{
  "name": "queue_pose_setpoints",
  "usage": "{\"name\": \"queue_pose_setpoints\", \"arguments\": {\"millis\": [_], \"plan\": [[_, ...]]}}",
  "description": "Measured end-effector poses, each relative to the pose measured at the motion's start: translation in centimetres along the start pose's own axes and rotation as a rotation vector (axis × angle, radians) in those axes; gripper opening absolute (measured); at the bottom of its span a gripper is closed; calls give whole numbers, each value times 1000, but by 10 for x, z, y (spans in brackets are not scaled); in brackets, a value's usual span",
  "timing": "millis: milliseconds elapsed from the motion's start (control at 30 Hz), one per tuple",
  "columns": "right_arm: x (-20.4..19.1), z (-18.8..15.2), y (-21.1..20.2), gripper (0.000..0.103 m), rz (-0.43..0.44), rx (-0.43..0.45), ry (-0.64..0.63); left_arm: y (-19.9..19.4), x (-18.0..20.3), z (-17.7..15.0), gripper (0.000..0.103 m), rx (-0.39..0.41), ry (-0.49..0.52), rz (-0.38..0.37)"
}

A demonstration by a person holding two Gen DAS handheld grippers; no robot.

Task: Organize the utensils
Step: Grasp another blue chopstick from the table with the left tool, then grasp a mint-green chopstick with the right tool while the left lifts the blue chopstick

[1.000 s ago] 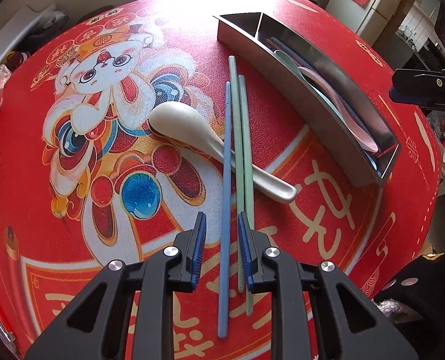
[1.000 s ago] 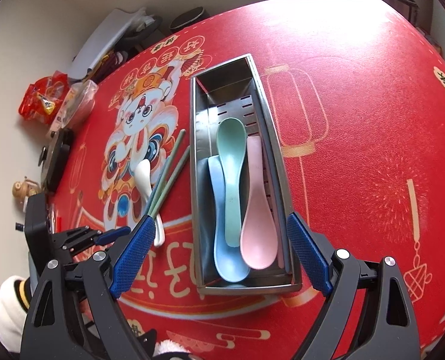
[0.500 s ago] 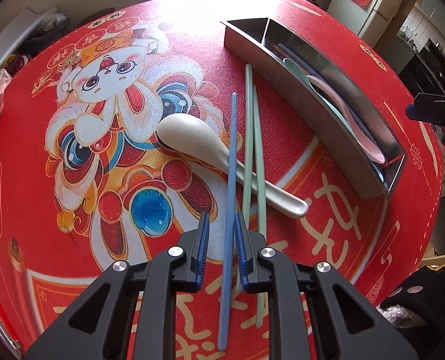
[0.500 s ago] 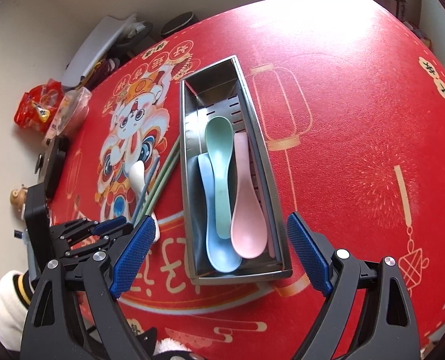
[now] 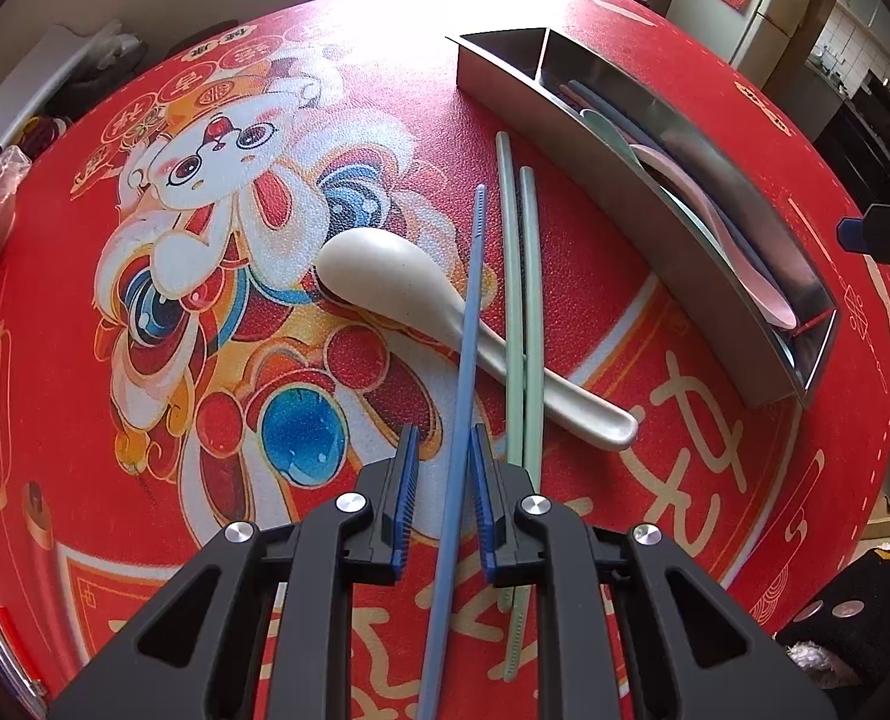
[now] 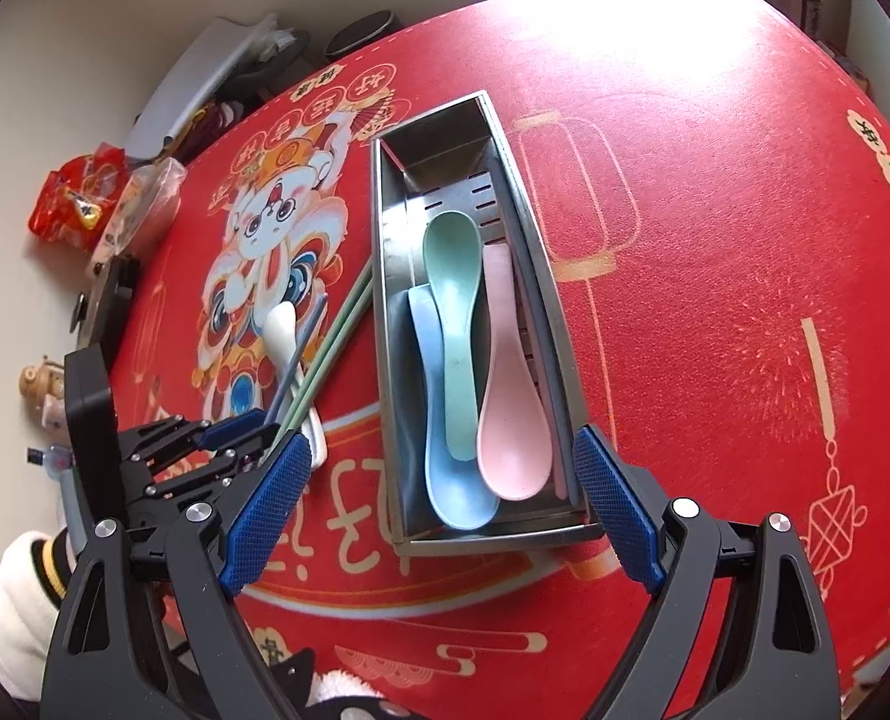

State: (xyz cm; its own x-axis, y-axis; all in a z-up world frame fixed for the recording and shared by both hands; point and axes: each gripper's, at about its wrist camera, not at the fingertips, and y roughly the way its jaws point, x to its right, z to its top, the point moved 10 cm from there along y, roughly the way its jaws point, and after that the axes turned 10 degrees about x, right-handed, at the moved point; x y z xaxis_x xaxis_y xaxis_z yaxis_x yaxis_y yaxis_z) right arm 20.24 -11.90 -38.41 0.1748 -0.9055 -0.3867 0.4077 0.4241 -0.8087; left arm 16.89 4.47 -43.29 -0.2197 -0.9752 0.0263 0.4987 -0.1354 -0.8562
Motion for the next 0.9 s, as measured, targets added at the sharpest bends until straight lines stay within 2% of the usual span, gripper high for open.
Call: {"name": "queue_pose_setpoints", "arguments": {"millis": [100, 267, 400, 467, 533, 700, 867, 900], "plan": [[-3, -2, 2, 86, 12, -10, 1, -1, -3, -1, 6, 13, -18, 8], [-14, -3, 2, 86, 37, -12, -21, -12, -9, -8, 5, 41, -92, -12], [-23, -2, 5, 85, 49, -16, -38, -32, -25, -10, 5, 91, -221, -25], [-28, -3, 8, 76, 52, -26, -47, -44, -31, -11, 5, 118, -272, -24], [-35, -3, 13, 75, 54, -38, -59, -55, -36, -13, 5, 141, -319, -30], [-61, -5, 24, 63, 81, -67, -114, -78, -47, -17, 5, 187, -394, -27], [-89, -11, 44, 34, 101, -120, -180, -97, -63, -20, 5, 236, -446, -19], [-93, -13, 50, 32, 90, -137, -204, -100, -66, -21, 5, 247, -455, -17]]}}
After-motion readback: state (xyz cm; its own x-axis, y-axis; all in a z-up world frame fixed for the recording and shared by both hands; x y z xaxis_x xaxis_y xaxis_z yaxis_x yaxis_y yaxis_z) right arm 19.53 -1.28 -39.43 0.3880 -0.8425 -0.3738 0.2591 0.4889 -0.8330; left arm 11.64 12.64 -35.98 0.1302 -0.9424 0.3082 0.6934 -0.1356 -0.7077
